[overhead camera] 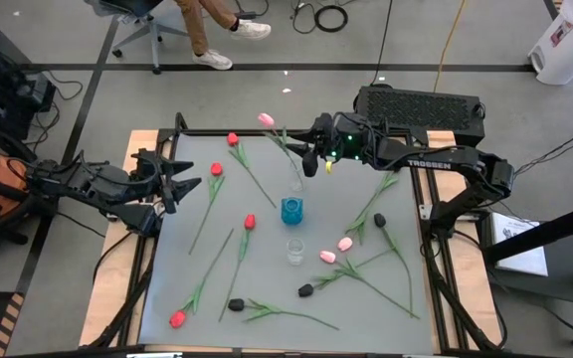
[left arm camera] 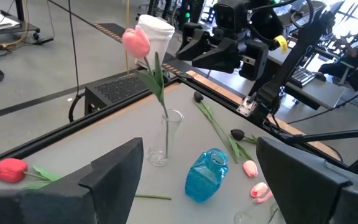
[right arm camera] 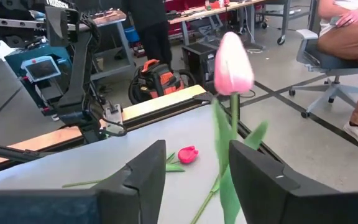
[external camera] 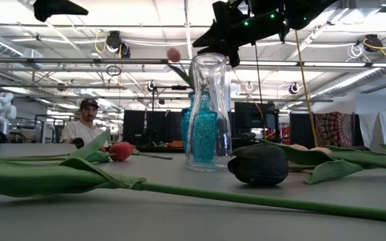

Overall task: Sort flowers into vase by color
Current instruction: Put the top pink tulip into the top transparent vase

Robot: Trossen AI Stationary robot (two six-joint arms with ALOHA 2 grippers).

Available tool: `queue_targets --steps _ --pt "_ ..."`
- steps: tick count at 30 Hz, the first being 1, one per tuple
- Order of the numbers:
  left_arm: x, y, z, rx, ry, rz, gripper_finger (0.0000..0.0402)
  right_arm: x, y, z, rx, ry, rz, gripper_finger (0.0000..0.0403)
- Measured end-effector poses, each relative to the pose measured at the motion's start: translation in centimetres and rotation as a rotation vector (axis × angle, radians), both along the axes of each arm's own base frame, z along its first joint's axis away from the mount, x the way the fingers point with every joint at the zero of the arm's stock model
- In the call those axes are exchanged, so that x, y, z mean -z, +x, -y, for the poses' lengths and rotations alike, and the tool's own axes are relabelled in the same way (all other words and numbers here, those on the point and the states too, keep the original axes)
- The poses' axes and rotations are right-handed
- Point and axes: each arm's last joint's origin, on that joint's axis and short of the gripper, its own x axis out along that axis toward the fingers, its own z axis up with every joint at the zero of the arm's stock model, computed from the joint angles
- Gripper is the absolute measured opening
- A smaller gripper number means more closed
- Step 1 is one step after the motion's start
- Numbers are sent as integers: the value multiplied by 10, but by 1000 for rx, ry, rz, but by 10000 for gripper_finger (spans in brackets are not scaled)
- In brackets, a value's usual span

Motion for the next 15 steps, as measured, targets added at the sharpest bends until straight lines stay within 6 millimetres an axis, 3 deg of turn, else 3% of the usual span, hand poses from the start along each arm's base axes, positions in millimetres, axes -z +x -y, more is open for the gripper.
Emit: queue_targets --steps 8,15 --pt "0 0 0 1 3 -2 319 -8 -4 -2 -19 -5 23 153" --pt "0 0 0 0 4 -2 319 -20 -13 -6 -27 -16 53 114"
